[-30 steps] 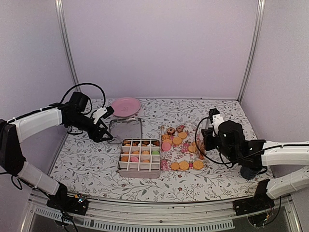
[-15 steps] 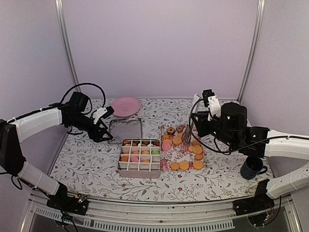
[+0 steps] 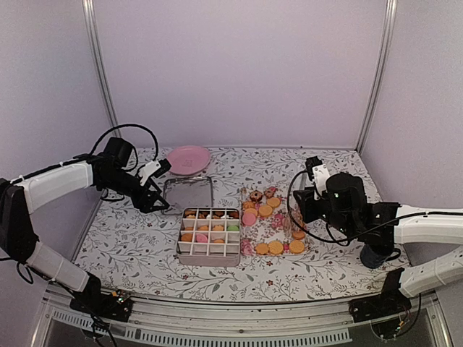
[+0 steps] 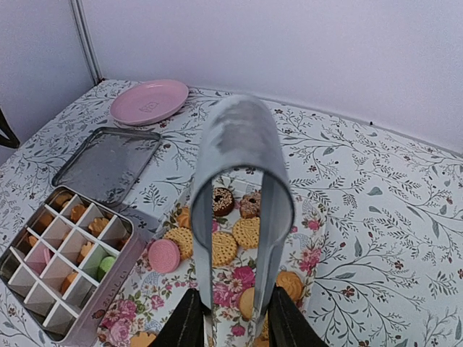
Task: Pack the cookies
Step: Pick up the fake cookies from the plate.
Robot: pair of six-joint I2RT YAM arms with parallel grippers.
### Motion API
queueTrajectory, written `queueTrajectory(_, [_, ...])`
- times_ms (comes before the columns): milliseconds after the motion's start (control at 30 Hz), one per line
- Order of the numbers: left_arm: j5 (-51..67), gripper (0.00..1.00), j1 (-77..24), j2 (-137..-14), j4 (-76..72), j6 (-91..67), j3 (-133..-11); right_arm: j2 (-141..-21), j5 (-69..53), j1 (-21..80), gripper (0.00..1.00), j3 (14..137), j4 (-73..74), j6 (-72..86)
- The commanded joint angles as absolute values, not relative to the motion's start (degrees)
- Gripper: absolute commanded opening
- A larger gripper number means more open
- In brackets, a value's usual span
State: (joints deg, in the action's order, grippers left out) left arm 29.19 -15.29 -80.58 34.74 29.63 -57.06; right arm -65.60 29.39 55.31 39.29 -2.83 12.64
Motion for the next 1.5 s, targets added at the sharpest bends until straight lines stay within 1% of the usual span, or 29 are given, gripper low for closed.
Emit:
queueTrajectory(0, [29.9, 0.75, -14.6, -80.1, 34.9, 30.1, -57.3, -63.6, 30.6, 54.6, 0.32, 37.6, -2.6, 13.6])
queueTrajectory(267, [29.8, 0.75, -14.7, -79.9, 35.0, 30.1, -57.2, -64.2, 30.9, 54.5, 0.36, 36.9, -3.4, 11.5])
queueTrajectory(633, [29.8, 0.75, -14.7, -79.7, 35.3, 30.1, -57.7, -66.7, 31.8, 54.3, 0.32, 36.7, -1.1, 9.0])
queueTrajectory(700, [29.8, 0.75, -14.6, -79.8, 35.3, 30.1, -57.7, -66.2, 31.8, 54.3, 0.3, 36.4, -0.6, 8.9])
queueTrajectory(767, [29.9, 0.75, -14.6, -79.8, 35.3, 30.2, -57.7, -65.7, 32.0, 54.3, 0.25, 36.3, -0.6, 8.7])
queueTrajectory(800, [29.8, 0.75, -14.7, -79.9, 35.3, 30.2, -57.6, -65.4, 32.1, 54.3, 0.22, 36.4, -0.6, 8.6])
queueTrajectory(833, [29.8, 0.75, -14.6, -79.9, 35.3, 30.3, -57.7, -65.2, 32.4, 54.3, 0.16, 36.5, -0.6, 8.6])
queueTrajectory(933, [29.9, 0.75, -14.6, -79.9, 35.3, 30.2, -57.7, -64.6, 33.0, 54.3, 0.04, 37.7, -0.7, 8.1])
queueTrajectory(1000, [30.0, 0.75, -14.7, -79.9, 35.3, 30.1, -57.7, -64.0, 33.0, 54.3, 0.01, 38.7, -1.0, 7.2])
queueTrajectory(1200, [30.1, 0.75, -14.6, -79.8, 35.3, 30.0, -57.7, -61.6, 30.0, 54.3, 0.0, 41.6, -2.0, 5.5])
queueTrajectory(1333, [30.1, 0.75, -14.6, -79.8, 35.3, 30.0, -57.6, -60.4, 23.0, 54.3, 0.0, 43.5, -4.6, 5.7])
queueTrajectory(1467, [29.8, 0.75, -14.7, -79.7, 35.3, 30.1, -57.0, -63.1, 16.4, 55.0, 0.0, 47.3, -7.6, 8.8])
